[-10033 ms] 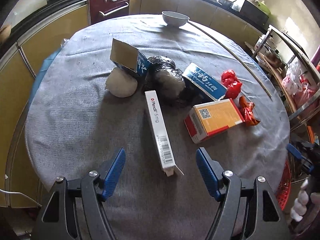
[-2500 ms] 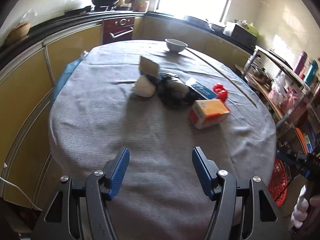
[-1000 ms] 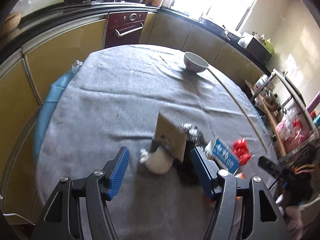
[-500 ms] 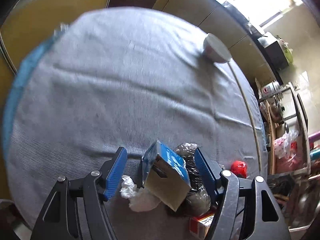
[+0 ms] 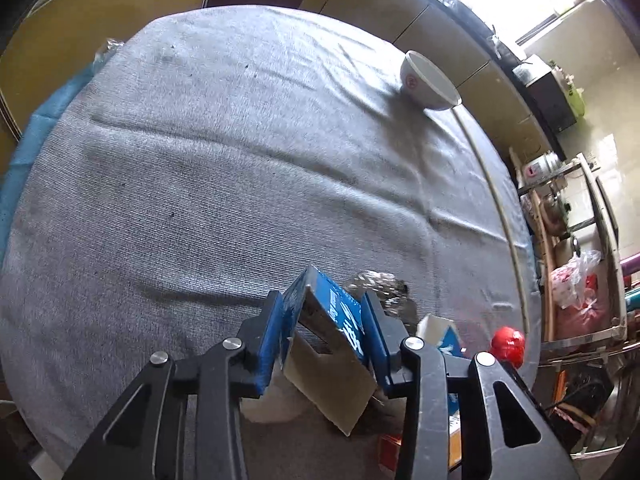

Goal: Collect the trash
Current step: 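Grasp the red plastic bag with the right tool while the left tool grasps the blue-and-white carton, then lift the red bag and blue-and-white carton with both tools toward the basket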

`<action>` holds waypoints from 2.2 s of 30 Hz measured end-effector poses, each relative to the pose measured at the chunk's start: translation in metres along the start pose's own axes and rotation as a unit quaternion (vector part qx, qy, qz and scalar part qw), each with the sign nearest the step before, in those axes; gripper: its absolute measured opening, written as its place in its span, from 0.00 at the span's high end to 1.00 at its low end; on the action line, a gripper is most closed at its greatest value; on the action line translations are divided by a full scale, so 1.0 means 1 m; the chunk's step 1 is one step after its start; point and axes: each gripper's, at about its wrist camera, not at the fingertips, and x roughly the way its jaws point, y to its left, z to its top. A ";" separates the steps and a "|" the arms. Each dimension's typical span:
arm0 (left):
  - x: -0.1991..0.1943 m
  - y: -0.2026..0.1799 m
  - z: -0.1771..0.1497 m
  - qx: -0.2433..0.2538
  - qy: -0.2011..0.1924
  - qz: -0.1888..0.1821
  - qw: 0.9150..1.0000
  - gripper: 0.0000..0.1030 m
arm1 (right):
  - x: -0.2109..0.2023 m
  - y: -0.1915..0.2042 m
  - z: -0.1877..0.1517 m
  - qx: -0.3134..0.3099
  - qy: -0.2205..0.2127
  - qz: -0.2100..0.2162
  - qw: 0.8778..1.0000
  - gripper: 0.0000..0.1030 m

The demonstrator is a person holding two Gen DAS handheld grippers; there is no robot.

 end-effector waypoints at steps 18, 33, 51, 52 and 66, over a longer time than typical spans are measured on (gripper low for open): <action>-0.123 -0.059 -0.107 0.117 -0.140 0.012 0.983 0.60 | -0.112 0.015 -0.054 -0.038 -0.073 0.046 0.996 0.55; -0.139 -0.092 -0.205 0.199 -0.181 0.068 0.961 0.60 | -0.161 0.005 -0.110 -0.032 -0.090 0.047 0.994 0.55; -0.153 -0.114 -0.254 0.241 -0.199 0.077 0.947 0.60 | -0.198 -0.003 -0.139 -0.030 -0.111 0.052 0.992 0.55; -0.155 -0.116 -0.256 0.243 -0.202 0.077 0.946 0.60 | -0.200 -0.003 -0.140 -0.030 -0.112 0.052 0.992 0.55; -0.164 -0.134 -0.277 0.269 -0.211 0.080 0.936 0.60 | -0.223 -0.014 -0.149 -0.023 -0.133 0.060 0.989 0.55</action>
